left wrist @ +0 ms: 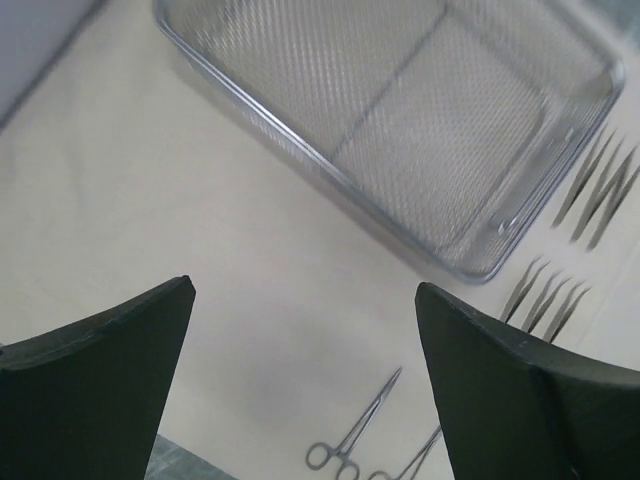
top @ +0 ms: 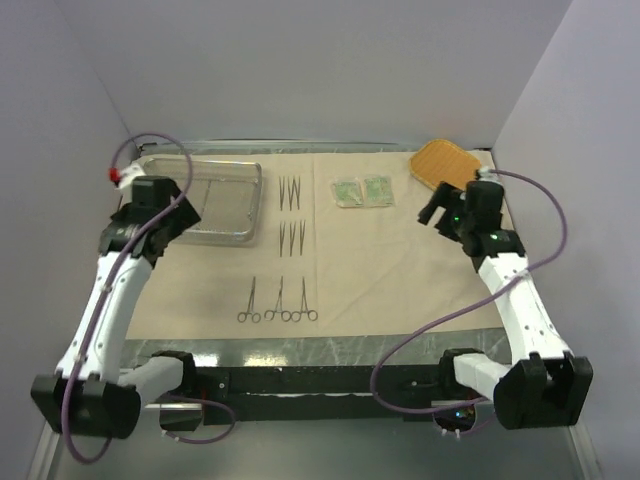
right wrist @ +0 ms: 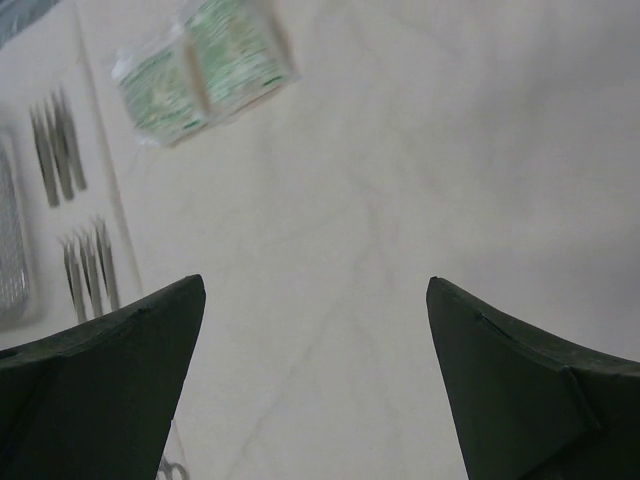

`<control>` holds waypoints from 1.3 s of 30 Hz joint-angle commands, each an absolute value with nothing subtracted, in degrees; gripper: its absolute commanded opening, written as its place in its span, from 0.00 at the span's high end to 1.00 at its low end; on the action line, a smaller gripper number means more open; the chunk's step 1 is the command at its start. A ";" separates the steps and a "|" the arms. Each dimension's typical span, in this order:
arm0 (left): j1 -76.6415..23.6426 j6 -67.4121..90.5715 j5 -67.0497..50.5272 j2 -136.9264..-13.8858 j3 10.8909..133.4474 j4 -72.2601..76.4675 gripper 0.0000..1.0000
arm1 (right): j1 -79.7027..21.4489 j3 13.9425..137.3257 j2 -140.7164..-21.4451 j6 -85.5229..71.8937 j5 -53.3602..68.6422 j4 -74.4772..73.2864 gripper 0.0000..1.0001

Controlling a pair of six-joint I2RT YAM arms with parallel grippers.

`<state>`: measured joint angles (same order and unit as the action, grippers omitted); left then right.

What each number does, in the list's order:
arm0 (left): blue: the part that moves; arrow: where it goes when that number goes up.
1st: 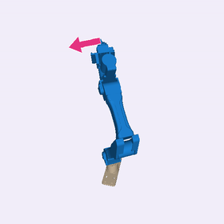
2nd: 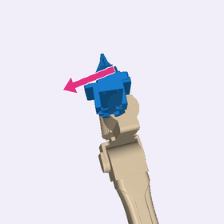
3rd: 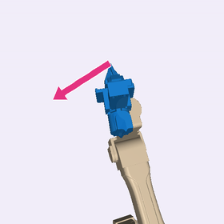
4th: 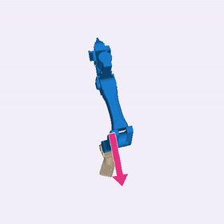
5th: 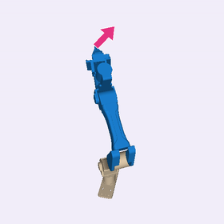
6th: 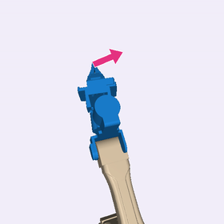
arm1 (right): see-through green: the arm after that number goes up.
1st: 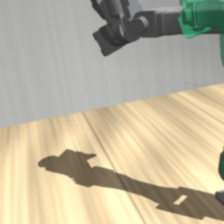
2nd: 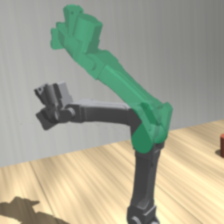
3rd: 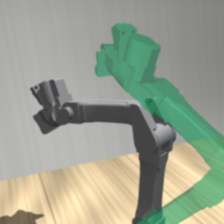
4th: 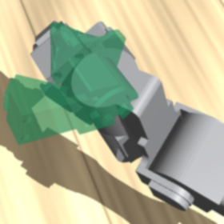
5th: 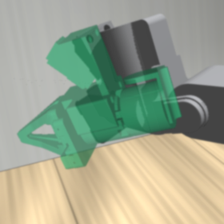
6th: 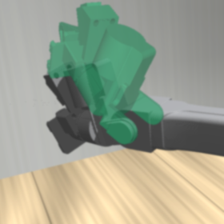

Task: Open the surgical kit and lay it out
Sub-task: Reset both arms

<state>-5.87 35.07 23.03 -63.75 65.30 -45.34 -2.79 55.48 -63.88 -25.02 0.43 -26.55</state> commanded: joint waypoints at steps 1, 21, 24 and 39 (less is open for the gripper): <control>-2.81 35.07 26.80 -53.63 70.48 -48.16 0.01 | 4.64 59.58 -54.16 -26.29 -3.50 -32.43 0.00; -17.66 29.18 48.86 -47.55 90.09 -55.99 0.01 | 3.60 66.98 -33.76 -17.75 -19.95 -36.83 0.00; -18.63 29.00 49.48 -46.58 87.72 -55.02 0.01 | 3.60 64.87 -31.82 -18.37 -19.34 -35.51 0.00; -21.27 29.09 52.73 -44.12 86.57 -54.93 0.01 | 3.60 64.16 -30.59 -18.28 -18.37 -36.04 0.00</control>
